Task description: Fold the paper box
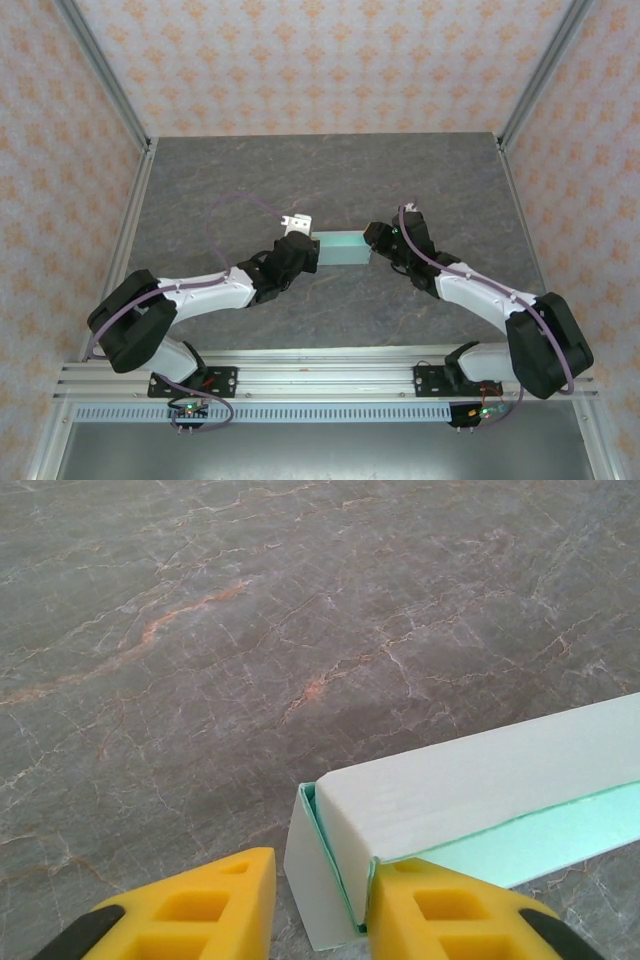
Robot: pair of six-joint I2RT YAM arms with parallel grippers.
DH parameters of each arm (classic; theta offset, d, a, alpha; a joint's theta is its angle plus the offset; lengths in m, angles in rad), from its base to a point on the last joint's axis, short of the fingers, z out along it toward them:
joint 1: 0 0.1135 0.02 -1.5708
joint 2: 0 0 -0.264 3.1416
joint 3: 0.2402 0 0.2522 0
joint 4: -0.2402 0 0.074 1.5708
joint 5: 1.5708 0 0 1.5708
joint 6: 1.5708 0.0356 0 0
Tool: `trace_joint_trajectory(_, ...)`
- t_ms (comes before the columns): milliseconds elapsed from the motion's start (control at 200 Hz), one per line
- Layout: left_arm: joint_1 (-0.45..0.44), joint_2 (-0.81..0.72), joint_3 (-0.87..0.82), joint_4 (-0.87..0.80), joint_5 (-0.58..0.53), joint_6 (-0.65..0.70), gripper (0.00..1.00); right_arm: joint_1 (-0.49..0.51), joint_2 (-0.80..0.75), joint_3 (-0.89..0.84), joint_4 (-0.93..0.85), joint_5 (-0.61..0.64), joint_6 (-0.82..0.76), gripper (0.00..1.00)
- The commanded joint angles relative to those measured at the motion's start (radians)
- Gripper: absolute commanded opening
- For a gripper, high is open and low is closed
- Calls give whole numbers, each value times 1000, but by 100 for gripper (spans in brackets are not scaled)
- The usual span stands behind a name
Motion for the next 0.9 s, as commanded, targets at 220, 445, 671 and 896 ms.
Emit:
trace_joint_trajectory(220, -14, -44, -4, -60, 65, 9, 40, 31, -1, -27, -174, 30, -10, 34)
trace_joint_trajectory(445, -12, -71, -20, -47, 104, 18, 46, 44, -9, -26, -172, 42, -4, 34)
trace_joint_trajectory(671, -12, -114, -27, -56, 129, 38, 50, 44, -8, -18, -177, 51, -10, 34)
trace_joint_trajectory(896, 17, -185, -20, -101, 158, 37, 55, 44, -1, -24, -169, 54, -14, 35)
